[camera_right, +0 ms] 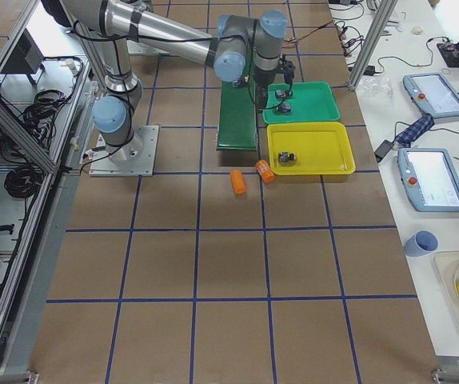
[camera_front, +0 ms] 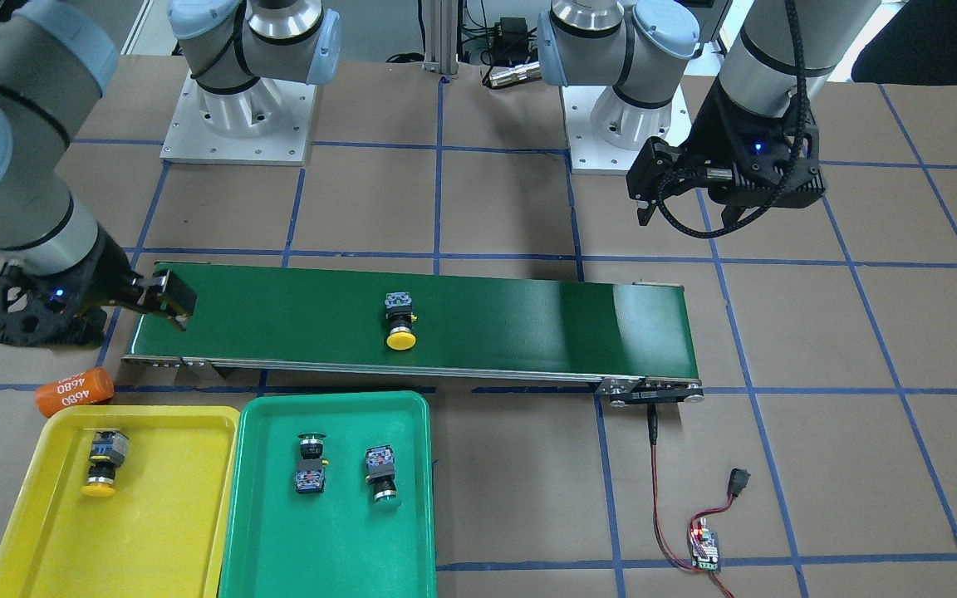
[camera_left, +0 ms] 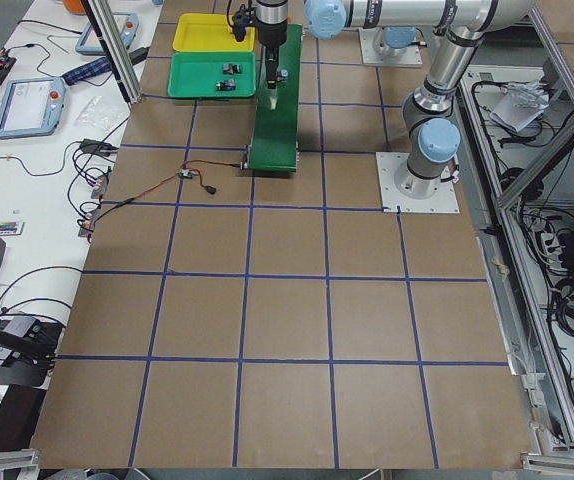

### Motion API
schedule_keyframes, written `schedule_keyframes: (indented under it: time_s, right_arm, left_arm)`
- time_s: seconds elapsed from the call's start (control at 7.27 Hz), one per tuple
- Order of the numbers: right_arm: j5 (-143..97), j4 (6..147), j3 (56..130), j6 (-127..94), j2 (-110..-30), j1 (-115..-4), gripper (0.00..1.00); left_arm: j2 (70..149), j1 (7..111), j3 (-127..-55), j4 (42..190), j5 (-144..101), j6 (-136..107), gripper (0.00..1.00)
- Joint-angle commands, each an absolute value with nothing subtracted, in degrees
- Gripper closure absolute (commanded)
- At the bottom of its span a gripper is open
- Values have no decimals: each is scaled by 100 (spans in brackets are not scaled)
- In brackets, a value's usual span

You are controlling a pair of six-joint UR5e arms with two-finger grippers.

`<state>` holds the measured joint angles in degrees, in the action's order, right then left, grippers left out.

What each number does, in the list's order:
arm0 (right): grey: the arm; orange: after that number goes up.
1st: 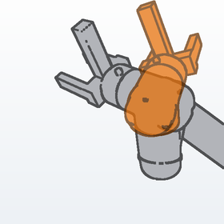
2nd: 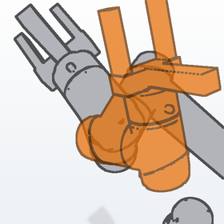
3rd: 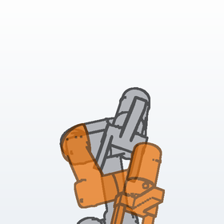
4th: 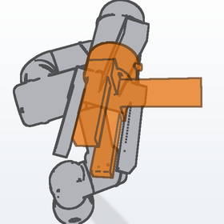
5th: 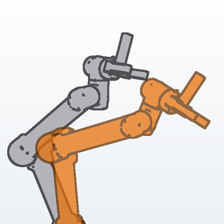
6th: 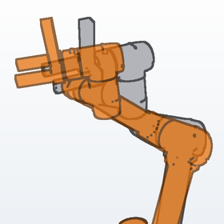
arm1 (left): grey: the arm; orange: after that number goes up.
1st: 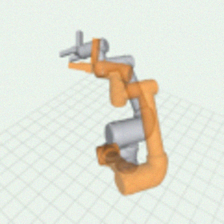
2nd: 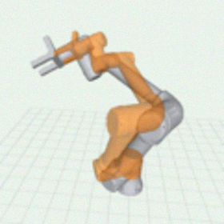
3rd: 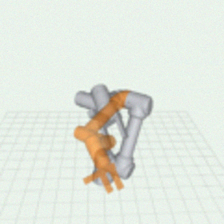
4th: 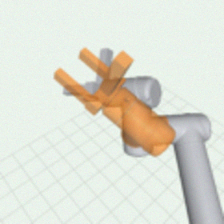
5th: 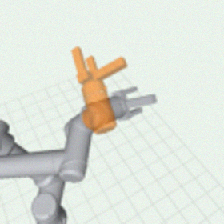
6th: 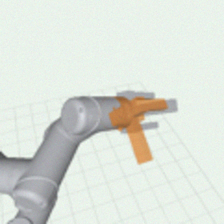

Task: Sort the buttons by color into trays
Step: 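Move the right gripper back over the remaining yellow button on the belt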

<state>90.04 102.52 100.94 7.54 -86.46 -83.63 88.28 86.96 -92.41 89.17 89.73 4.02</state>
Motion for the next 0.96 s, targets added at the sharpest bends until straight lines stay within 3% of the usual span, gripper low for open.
schedule_keyframes:
  time_s: [0.0,0.83]
  right_arm:
    - [9000,10221,10711,686,-9210,-9084,0]
    - [8472,11072,10837,-208,-8440,-9894,0]
  left_arm:
    - [8833,8684,-9255,8930,9174,439,0]
    - [8894,8675,-9289,8868,9167,422,0]
